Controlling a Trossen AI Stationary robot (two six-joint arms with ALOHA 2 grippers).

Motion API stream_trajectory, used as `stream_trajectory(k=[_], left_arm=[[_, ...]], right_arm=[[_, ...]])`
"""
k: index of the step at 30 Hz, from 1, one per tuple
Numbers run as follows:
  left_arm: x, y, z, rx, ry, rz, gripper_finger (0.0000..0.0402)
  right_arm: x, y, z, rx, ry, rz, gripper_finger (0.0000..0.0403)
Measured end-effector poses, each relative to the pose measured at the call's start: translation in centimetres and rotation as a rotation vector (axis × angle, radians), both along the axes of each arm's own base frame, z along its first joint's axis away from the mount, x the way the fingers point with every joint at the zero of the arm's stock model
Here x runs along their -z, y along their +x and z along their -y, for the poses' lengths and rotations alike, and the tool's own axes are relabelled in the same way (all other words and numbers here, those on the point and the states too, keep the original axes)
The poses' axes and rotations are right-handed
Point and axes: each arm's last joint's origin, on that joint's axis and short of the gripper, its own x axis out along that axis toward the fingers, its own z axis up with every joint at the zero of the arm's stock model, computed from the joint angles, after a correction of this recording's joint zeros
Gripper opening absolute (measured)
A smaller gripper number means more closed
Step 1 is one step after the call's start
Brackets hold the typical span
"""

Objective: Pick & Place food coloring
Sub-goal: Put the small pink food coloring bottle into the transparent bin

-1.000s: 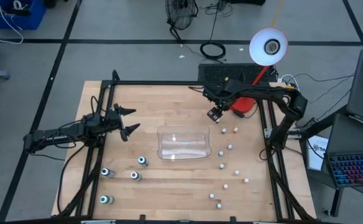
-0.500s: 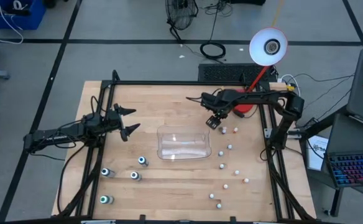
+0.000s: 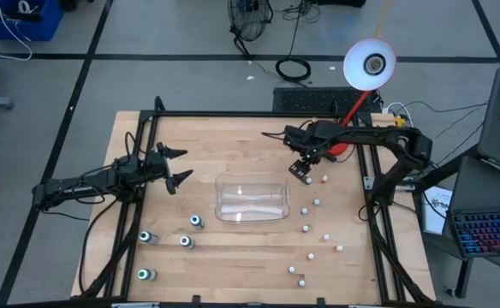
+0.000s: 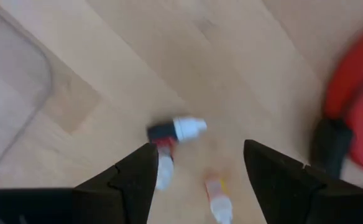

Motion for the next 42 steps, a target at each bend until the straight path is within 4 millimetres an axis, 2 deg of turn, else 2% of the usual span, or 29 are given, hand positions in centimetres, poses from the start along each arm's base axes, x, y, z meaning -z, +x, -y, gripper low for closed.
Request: stream_trajectory(k=[5,11,16,30,42], left_arm=[[0.0,0.0,0.0,0.0,0.0,0.0,0.0379],[0.0,0.0,0.0,0.0,0.0,0.0,0.0379],[0.0,0.0,0.0,0.0,0.0,0.0,0.0379],[0.0,0.0,0.0,0.0,0.0,0.0,0.0379],[0.0,0.0,0.0,0.0,0.0,0.0,0.0379]], right_arm=[[-1.0,-0.8,-1.6,0.047,0.001,-0.006,0.0224],[0.5,-0.6,-4.0,0.006,0.0,-0.015,0.0222],[2.0,-0.6,-5.0,0.007,-0.007,0.011,0.0222],[4.9,-1.1,-5.0,0.002,-0.021,0.072,0.0222],[5.1,-1.1,-4.9,-0.016,-0.051,0.08,0.0221]])
